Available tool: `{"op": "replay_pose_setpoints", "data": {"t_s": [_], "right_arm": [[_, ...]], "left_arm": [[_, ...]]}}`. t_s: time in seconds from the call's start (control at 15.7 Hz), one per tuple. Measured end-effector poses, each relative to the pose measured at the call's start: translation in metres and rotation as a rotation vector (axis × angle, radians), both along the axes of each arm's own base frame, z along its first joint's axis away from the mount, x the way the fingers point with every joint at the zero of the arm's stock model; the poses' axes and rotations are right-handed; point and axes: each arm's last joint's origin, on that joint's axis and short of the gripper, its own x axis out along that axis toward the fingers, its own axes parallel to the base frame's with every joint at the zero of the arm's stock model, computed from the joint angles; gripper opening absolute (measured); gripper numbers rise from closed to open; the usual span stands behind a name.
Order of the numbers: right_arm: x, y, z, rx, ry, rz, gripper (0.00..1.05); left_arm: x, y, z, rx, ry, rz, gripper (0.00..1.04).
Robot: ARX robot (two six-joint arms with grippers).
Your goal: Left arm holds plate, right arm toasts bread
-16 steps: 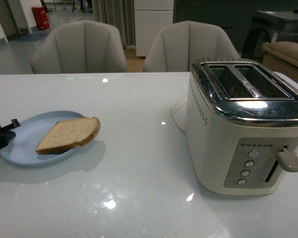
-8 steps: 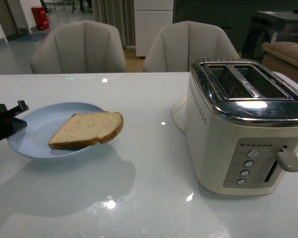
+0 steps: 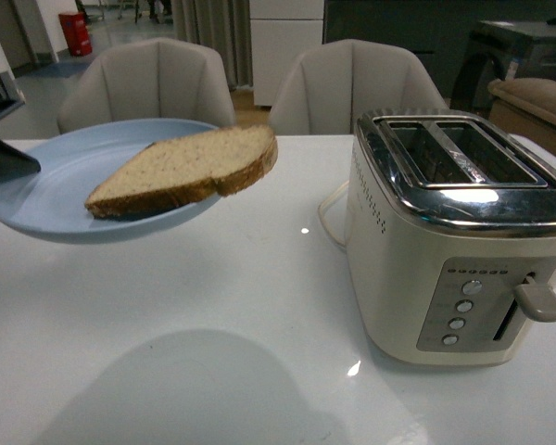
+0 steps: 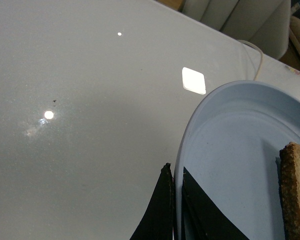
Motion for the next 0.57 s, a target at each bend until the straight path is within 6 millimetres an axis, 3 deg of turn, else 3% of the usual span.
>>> {"op": "replay_pose_setpoints", "data": {"t_s": [0.44,0.57], "right_arm": [[0.0,0.0,0.0,0.0,0.0,0.0,0.98],[0.0,0.0,0.0,0.0,0.0,0.0,0.98]], "left_arm": [[-0.005,-0.054,0.067,-0.017,-0.034,-0.044,0.03],[-0.005,-0.06,0.069,-0.022,-0.02,-0.044,0.03]]}}
